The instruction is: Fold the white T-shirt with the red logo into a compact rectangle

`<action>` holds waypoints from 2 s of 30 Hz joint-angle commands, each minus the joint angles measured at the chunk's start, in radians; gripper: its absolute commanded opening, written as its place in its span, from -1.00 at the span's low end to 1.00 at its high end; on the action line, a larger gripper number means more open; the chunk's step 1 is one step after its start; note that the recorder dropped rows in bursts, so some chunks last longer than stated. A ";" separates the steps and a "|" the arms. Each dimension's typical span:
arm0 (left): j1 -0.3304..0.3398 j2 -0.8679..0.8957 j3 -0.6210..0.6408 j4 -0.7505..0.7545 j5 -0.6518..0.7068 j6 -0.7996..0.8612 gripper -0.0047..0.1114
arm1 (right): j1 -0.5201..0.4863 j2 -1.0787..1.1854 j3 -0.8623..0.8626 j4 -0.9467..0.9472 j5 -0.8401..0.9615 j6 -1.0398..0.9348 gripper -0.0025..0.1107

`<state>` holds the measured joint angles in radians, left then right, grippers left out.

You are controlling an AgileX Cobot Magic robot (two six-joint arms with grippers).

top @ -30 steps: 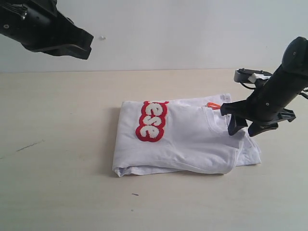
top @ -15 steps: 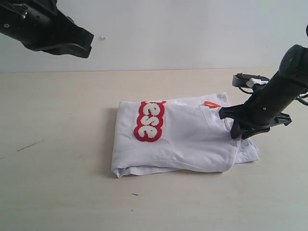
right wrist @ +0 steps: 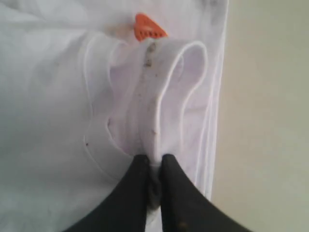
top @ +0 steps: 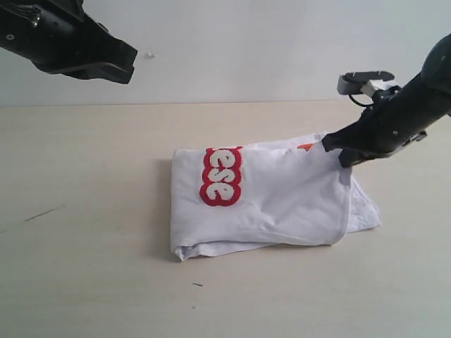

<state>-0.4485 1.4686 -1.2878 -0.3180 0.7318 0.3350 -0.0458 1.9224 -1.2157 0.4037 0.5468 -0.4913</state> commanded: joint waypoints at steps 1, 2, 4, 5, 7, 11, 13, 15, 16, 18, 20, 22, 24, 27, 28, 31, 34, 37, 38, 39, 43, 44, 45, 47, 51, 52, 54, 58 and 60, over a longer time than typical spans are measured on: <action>0.001 -0.009 0.004 -0.003 -0.018 0.005 -0.92 | 0.063 -0.063 0.002 0.006 -0.204 -0.212 -0.96; 0.001 -0.009 0.004 -0.002 -0.021 0.005 -0.92 | 0.078 -0.071 0.002 0.006 -0.259 -0.221 -0.96; 0.001 -0.009 0.004 -0.001 -0.029 0.005 -0.92 | 0.098 -0.078 0.002 0.006 -0.363 -0.224 -0.96; 0.001 -0.009 0.004 -0.001 -0.035 0.005 -0.92 | 0.103 -0.078 0.002 0.008 -0.399 -0.222 -0.96; 0.001 -0.009 0.004 0.001 -0.038 0.005 -0.92 | 0.103 -0.070 0.002 0.008 -0.462 -0.219 -0.96; 0.001 -0.009 0.004 0.003 -0.038 0.005 -0.92 | 0.101 -0.022 0.002 0.008 -0.475 -0.217 -0.96; 0.001 -0.009 0.004 0.003 -0.038 0.005 -0.92 | 0.101 0.008 0.002 0.006 -0.462 -0.217 -0.96; 0.001 -0.009 0.004 0.003 -0.031 0.005 -0.92 | 0.101 0.030 0.002 0.006 -0.453 -0.217 -0.95; 0.001 -0.009 0.004 0.003 -0.031 0.005 -0.92 | 0.101 0.039 0.002 0.006 -0.451 -0.217 -0.93; 0.001 -0.009 0.004 0.003 -0.031 0.005 -0.92 | 0.101 0.049 0.002 0.006 -0.451 -0.217 -0.84; 0.001 -0.009 0.004 0.003 -0.029 0.005 -0.92 | 0.101 0.053 0.002 0.004 -0.464 -0.217 -0.68; 0.001 -0.009 0.004 0.003 -0.026 0.005 -0.92 | 0.101 0.053 0.002 0.004 -0.490 -0.214 -0.50; 0.001 -0.009 0.004 0.003 -0.023 0.005 -0.92 | 0.101 0.053 0.002 0.004 -0.523 -0.212 -0.35; 0.001 -0.009 0.004 0.003 -0.021 0.005 -0.92 | 0.098 0.053 0.002 0.012 -0.567 -0.212 -0.33; 0.001 -0.009 0.004 0.003 -0.021 0.005 -0.92 | 0.092 0.054 0.002 0.026 -0.572 -0.206 -0.34; 0.001 -0.009 0.004 0.003 -0.021 0.005 -0.92 | 0.084 0.058 0.002 0.042 -0.547 -0.193 -0.39; 0.001 -0.009 0.004 0.001 -0.021 0.005 -0.92 | 0.084 0.060 0.002 0.042 -0.485 -0.193 -0.68; 0.001 -0.009 0.004 -0.003 -0.008 0.005 -0.92 | 0.081 0.088 -0.037 0.042 -0.402 -0.134 -0.80; 0.001 -0.009 0.004 -0.005 -0.005 0.005 -0.92 | 0.079 0.110 -0.071 0.042 -0.339 -0.094 -0.71; 0.001 -0.009 0.004 -0.005 -0.005 0.005 -0.92 | 0.079 0.129 -0.110 0.035 -0.288 -0.072 -0.61; 0.001 -0.009 0.004 -0.005 -0.005 0.005 -0.92 | 0.081 0.239 -0.270 0.023 -0.057 -0.043 -0.57; 0.001 -0.009 0.004 -0.007 -0.005 0.005 -0.92 | 0.081 0.278 -0.310 -0.016 -0.057 0.014 -0.86; 0.001 -0.009 0.004 -0.007 -0.005 0.005 -0.92 | 0.081 0.293 -0.324 -0.033 -0.063 0.037 -0.96; 0.001 -0.009 0.004 -0.007 -0.005 0.005 -0.92 | 0.081 0.328 -0.354 -0.052 -0.066 0.077 -0.96; 0.001 0.002 0.004 -0.007 -0.014 0.005 -0.92 | 0.081 0.429 -0.414 -0.040 0.063 0.077 -0.96; 0.001 0.009 0.004 -0.007 -0.011 0.005 -0.92 | 0.081 0.434 -0.416 -0.040 0.085 0.077 -0.96; 0.001 0.014 0.004 -0.007 -0.003 0.005 -0.92 | 0.102 0.434 -0.416 -0.049 0.148 0.077 -0.96; 0.001 0.014 0.004 -0.007 0.020 0.005 -0.92 | 0.199 0.434 -0.414 -0.071 0.234 0.151 -0.96; 0.001 0.014 0.004 -0.005 0.029 0.005 -0.92 | 0.246 0.434 -0.414 -0.090 0.241 0.206 -0.96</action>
<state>-0.4485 1.4827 -1.2878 -0.3144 0.7478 0.3391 0.1431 2.3270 -1.6498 0.3301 0.6802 -0.3391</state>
